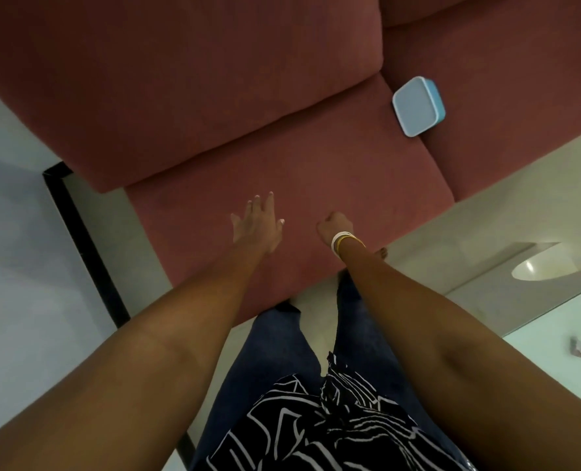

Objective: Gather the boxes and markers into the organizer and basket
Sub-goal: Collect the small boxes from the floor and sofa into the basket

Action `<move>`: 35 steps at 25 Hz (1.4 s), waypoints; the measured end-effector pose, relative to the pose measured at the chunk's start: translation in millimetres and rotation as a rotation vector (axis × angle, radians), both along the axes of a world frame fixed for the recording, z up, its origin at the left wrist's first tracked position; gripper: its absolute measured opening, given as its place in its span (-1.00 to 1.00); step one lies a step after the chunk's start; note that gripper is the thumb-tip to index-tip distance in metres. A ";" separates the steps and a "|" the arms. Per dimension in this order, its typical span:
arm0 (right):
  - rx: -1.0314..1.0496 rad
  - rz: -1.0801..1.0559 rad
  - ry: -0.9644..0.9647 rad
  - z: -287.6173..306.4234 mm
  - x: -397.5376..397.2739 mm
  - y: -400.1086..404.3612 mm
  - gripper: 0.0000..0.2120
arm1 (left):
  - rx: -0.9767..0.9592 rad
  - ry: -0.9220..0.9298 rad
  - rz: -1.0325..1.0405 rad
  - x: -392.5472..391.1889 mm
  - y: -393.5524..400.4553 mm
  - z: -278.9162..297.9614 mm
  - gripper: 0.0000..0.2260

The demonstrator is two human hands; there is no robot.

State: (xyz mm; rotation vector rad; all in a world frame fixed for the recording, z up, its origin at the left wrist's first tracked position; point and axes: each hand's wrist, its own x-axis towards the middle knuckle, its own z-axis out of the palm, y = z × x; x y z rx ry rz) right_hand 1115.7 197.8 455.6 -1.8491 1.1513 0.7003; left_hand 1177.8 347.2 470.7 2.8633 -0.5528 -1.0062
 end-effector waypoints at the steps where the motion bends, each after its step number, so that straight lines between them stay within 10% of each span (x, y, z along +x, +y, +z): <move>1: 0.013 0.003 -0.005 -3.0 4.2 -14.0 -0.72 | 0.015 0.007 0.017 3.4 -14.6 -3.5 -0.42; 6: 0.065 0.013 -0.008 -24.5 26.6 -112.8 -0.85 | 0.039 0.104 0.237 17.0 -128.1 -25.5 -0.45; 17: -0.416 0.087 -0.124 -77.4 112.3 -366.4 -0.32 | -0.247 0.354 0.726 72.0 -381.5 -85.9 -0.42; 22: -0.096 0.236 -0.095 -117.0 141.6 -405.0 -0.14 | -0.138 0.469 0.678 61.8 -379.1 -119.0 -0.35; 35: 0.776 -0.585 -0.025 -69.9 16.1 -345.5 -0.74 | -0.484 0.761 1.195 18.8 -360.2 -65.3 -0.45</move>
